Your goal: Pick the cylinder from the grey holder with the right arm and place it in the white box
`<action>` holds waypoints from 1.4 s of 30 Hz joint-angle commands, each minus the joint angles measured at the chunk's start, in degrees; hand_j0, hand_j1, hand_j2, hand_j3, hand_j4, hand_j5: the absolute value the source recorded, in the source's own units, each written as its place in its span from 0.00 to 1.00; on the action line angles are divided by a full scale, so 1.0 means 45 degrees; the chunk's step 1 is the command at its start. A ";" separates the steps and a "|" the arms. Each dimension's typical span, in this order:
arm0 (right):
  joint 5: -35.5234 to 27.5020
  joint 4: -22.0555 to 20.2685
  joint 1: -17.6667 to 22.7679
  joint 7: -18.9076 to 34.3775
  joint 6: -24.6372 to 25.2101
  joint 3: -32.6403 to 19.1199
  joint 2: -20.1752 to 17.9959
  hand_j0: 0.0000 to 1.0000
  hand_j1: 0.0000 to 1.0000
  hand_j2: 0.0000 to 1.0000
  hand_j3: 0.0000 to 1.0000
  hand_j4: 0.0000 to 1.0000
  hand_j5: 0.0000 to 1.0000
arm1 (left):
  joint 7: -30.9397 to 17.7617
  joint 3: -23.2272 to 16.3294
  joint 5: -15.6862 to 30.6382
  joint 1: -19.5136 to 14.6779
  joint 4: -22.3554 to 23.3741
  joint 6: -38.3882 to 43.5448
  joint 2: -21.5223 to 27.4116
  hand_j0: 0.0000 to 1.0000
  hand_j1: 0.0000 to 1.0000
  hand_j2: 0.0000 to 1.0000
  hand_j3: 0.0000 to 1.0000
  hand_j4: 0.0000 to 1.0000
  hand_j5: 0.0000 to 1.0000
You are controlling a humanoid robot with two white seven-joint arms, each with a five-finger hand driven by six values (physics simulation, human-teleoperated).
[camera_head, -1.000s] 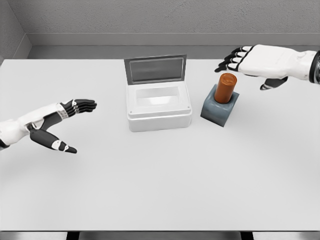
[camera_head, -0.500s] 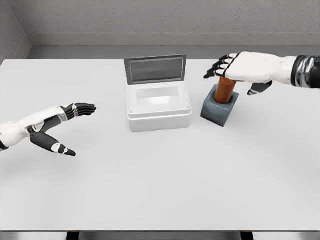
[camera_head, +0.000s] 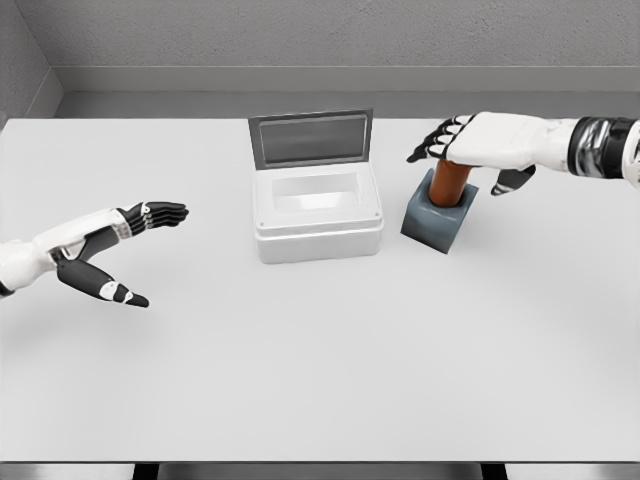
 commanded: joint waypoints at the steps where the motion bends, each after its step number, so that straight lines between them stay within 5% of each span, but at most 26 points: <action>1: -0.0024 0.0083 0.0000 -0.0005 0.0020 0.0077 0.0012 1.00 1.00 1.00 1.00 1.00 1.00 | 0.0001 0.0013 0.0120 0.0000 0.0007 0.0017 0.0012 1.00 1.00 1.00 1.00 1.00 1.00; 15: -0.0004 0.0395 -0.0020 -0.0005 0.0020 0.0155 0.0207 1.00 1.00 1.00 1.00 1.00 1.00 | 0.0001 -0.0026 0.0100 0.0000 -0.0012 0.0017 0.0012 1.00 1.00 1.00 1.00 1.00 1.00; 22: -0.0004 0.0435 -0.0117 -0.0005 -0.0332 0.0116 0.0207 0.38 0.38 0.38 0.38 0.38 0.38 | 0.0001 -0.0046 0.0081 0.0000 -0.0012 0.0017 -0.0007 1.00 1.00 1.00 1.00 1.00 1.00; 26: -0.0024 0.0435 -0.0117 -0.0005 -0.0586 0.0116 0.0207 0.33 0.33 0.33 0.33 0.33 0.33 | 0.0001 -0.0046 0.0081 0.0020 -0.0012 0.0017 -0.0007 1.00 1.00 1.00 1.00 1.00 1.00; 28: -0.0024 0.0435 -0.0117 -0.0005 -0.0918 0.0097 0.0227 0.20 0.20 0.20 0.20 0.20 0.20 | 0.0001 -0.0046 0.0081 0.0020 -0.0012 0.0017 -0.0007 1.00 1.00 1.00 1.00 1.00 1.00; 35: -0.0200 0.0435 -0.0156 -0.0005 -0.2563 -0.1193 -0.0046 0.18 0.18 0.18 0.18 0.18 0.18 | 0.0001 -0.0065 0.0042 0.0000 -0.0052 0.0017 -0.0007 1.00 1.00 1.00 1.00 1.00 1.00; 42: -0.0297 -0.0366 -0.0527 -0.0005 -0.2563 -0.1134 0.0735 0.18 0.18 0.18 0.18 0.18 0.18 | 0.0001 -0.0065 -0.0017 0.0000 -0.0071 0.0017 -0.0007 1.00 1.00 1.00 1.00 1.00 1.00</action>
